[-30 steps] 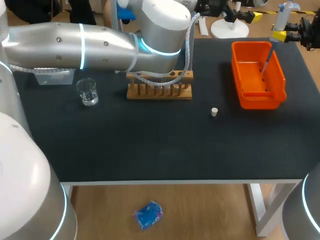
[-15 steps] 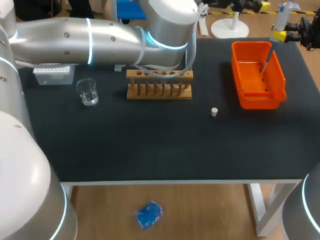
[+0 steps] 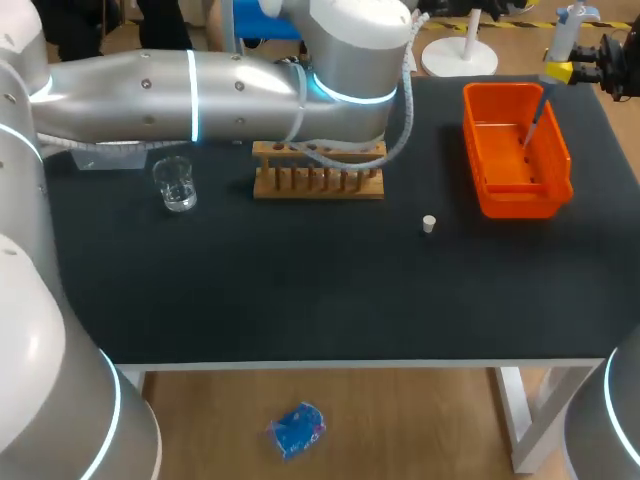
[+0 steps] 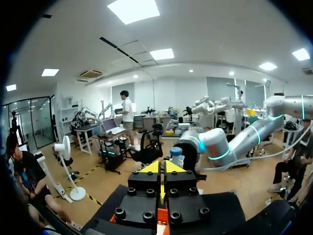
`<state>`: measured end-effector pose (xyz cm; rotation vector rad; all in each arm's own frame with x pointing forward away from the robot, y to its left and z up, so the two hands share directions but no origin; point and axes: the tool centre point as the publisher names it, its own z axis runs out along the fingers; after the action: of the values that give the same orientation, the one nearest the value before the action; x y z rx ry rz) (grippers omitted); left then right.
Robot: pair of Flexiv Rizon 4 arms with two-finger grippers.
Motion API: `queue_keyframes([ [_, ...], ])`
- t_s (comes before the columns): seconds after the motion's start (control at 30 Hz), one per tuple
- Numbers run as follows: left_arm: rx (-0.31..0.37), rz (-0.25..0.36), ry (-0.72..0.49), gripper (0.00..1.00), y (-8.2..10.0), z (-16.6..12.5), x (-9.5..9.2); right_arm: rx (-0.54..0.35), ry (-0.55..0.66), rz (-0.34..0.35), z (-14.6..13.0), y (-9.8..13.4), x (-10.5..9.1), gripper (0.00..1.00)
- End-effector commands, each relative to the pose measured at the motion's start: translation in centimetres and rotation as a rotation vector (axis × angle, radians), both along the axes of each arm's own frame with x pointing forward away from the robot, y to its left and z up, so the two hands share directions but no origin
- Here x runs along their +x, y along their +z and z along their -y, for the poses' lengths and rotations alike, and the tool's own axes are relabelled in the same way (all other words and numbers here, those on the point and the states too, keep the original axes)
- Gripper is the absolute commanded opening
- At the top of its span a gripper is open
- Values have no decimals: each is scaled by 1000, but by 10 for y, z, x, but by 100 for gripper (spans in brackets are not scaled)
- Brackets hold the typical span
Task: Invert the test tube, pick up the pipette, mount the tip to pipette, aspirate from beaker and dispense into the tube, eject the tip, return the pipette, and cap with the stopper.
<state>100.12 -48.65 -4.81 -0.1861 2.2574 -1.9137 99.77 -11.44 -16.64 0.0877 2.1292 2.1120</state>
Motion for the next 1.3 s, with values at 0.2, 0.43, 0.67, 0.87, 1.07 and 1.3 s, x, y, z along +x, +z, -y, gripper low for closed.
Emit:
queue_keyframes([
  [0.2,-203,52,22,0,-1,11,-5,-1,5,0,1,0,1,0],
  [0.43,-203,52,22,0,-1,11,-5,-1,5,0,1,0,1,0],
  [0.67,-203,52,22,0,-1,11,-5,-1,5,0,1,0,1,0],
  [0.87,-231,58,7,0,-3,12,-4,-1,5,0,1,0,1,0],
  [1.07,-256,67,11,0,-7,15,0,-1,5,0,1,0,1,0],
  [1.3,-322,48,-34,0,-12,28,-1,-1,5,0,1,0,1,0],
])
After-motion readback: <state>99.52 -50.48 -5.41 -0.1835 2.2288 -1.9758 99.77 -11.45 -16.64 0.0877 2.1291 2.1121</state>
